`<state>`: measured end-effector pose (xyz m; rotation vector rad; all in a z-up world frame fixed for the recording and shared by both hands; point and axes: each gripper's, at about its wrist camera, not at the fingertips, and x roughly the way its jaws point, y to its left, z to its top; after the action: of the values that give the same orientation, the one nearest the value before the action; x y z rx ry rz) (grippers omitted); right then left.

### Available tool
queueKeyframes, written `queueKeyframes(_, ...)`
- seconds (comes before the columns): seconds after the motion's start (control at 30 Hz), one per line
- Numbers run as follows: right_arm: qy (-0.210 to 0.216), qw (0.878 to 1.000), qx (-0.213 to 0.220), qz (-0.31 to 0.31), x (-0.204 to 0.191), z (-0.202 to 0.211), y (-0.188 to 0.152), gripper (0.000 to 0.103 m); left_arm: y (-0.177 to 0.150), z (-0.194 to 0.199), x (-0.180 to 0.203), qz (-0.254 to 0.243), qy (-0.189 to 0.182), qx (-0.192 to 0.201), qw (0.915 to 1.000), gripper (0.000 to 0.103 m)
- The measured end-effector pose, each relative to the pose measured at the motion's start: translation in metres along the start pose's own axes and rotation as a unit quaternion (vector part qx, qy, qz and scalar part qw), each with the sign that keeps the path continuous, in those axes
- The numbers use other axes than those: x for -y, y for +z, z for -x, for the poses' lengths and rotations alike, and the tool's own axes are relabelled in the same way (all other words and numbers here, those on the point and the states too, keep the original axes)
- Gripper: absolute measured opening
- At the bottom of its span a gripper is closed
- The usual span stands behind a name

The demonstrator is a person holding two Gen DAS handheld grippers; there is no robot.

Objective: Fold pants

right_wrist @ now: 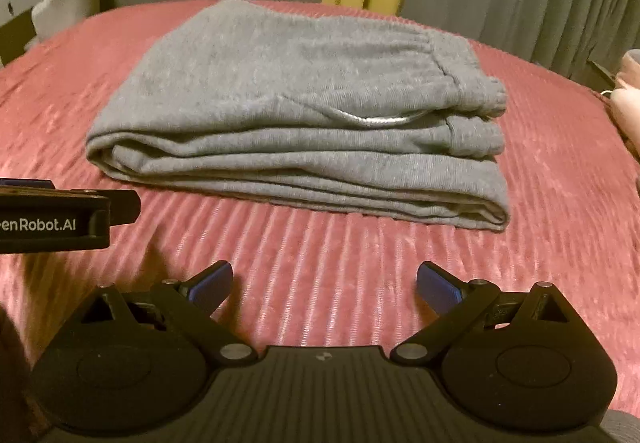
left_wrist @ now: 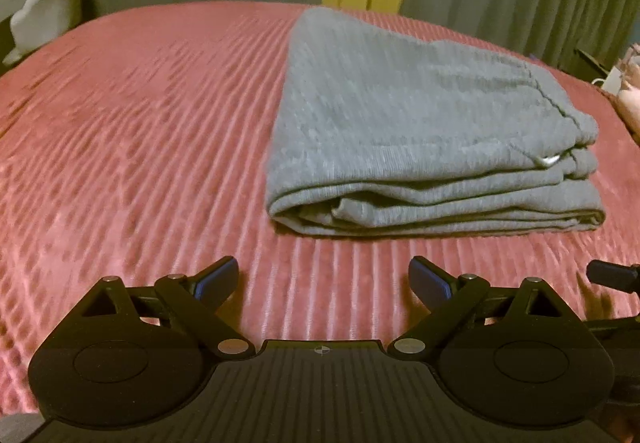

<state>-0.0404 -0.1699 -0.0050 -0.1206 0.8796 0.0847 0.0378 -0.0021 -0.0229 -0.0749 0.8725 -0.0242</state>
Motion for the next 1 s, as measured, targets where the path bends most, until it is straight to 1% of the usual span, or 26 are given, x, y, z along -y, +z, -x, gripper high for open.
queueKeyframes(0.13,-0.014,0.999,0.005,-0.044,0.015,-0.002,0.003,0.099,-0.001,-0.008,0.006,-0.012,-0.003,-0.001,0.9999,0.097)
queueKeyframes(0.23,-0.025,0.997,0.005,-0.078,0.027,-0.003,0.004,0.099,-0.003,-0.011,0.013,-0.03,-0.011,-0.001,0.9995,0.097)
queueKeyframes(0.3,-0.032,0.996,0.009,-0.088,0.03,-0.003,0.004,0.099,-0.004,-0.011,0.017,-0.044,-0.014,0.002,0.9989,0.097)
queueKeyframes(0.4,-0.039,0.995,0.016,-0.091,0.031,-0.001,0.005,0.099,-0.006,-0.012,0.02,-0.055,-0.014,0.002,0.9984,0.097)
queueKeyframes(1.0,-0.039,0.995,0.015,-0.095,0.033,-0.003,0.006,0.099,-0.005,-0.018,0.02,-0.044,-0.011,-0.007,0.999,0.097)
